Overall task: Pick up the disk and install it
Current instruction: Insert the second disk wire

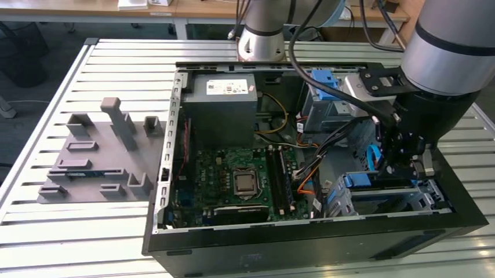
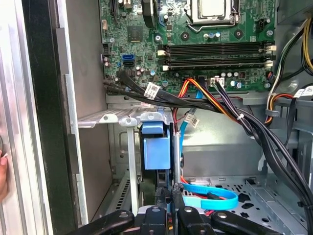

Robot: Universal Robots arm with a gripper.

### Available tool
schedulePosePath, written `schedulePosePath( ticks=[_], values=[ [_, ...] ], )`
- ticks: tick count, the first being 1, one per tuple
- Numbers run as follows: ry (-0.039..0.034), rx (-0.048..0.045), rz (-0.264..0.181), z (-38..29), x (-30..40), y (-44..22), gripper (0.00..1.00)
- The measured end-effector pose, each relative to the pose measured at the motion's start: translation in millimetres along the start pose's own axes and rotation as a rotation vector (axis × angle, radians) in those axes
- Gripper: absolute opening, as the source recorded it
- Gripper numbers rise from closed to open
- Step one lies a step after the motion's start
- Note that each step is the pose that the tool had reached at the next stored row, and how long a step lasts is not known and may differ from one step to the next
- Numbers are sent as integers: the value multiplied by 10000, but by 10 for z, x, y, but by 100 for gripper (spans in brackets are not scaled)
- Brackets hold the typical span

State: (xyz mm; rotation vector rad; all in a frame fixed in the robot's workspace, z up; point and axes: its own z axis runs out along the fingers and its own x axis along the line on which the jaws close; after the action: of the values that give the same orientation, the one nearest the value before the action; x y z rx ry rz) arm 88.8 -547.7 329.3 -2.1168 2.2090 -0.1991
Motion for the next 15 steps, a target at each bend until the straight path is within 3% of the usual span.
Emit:
schedulePosePath(
  ticks=[15],
  values=[
    [-1,-1,0,22,1,3,16]
  ],
)
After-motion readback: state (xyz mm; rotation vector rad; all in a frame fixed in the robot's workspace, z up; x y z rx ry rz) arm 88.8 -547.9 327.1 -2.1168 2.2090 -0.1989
